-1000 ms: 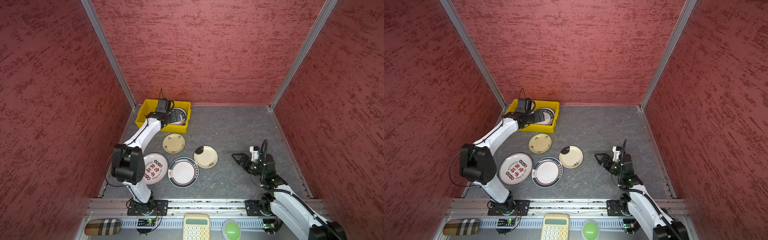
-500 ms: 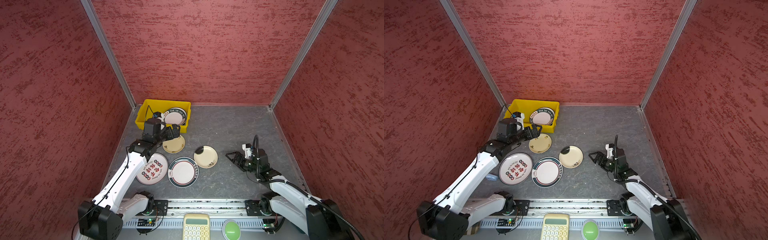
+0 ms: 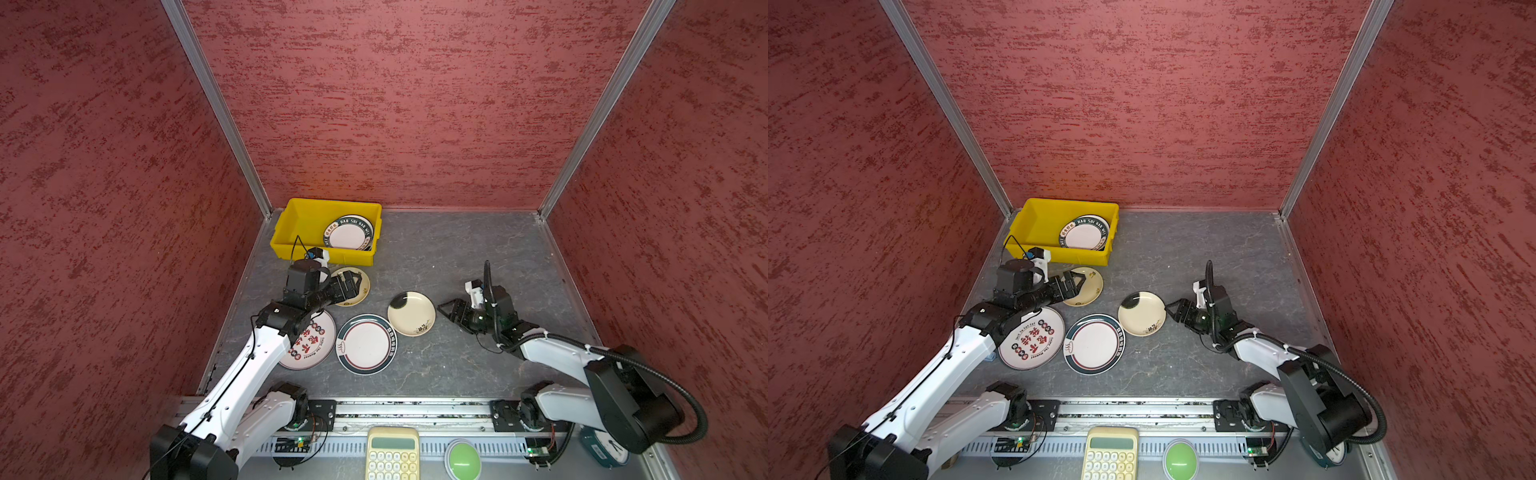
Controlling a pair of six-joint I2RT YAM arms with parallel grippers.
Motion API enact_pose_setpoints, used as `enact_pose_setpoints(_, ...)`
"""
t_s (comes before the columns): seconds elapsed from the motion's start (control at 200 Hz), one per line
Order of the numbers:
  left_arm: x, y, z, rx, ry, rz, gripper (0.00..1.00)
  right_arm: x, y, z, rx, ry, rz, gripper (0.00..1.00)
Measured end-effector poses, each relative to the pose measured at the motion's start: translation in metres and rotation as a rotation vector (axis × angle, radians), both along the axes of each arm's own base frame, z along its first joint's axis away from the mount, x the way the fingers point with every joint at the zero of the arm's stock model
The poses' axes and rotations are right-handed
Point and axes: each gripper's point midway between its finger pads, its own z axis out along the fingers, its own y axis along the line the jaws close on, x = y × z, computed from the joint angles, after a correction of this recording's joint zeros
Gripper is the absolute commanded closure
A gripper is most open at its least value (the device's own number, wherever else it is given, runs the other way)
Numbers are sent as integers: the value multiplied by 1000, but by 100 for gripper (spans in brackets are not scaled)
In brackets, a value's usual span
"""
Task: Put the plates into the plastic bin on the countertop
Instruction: 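Pull the left gripper back from the bin while right moves toward the cream flower plate, then grasp the cream flower-print plate edge with the right gripper and tilt it up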
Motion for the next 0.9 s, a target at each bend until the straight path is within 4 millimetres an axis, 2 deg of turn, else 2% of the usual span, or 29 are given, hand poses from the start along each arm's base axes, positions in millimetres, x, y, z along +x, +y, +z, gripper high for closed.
enact_pose_setpoints(0.246, -4, 0, -15, -3, 24, -8, 1, -1, 13, -19, -17, 44, 27, 51)
enact_pose_setpoints(0.531, -1, 7, -22, -21, 26, 9, 1, 9, 33, -24, -18, 52, 57, 59)
enact_pose_setpoints(0.726, 0, 9, -30, -47, 36, 7, 1, 5, 37, -43, -39, 106, 62, 64)
enact_pose_setpoints(0.902, -1, 9, -33, -66, 50, -4, 1, 8, 40, -44, -36, 101, 53, 67)
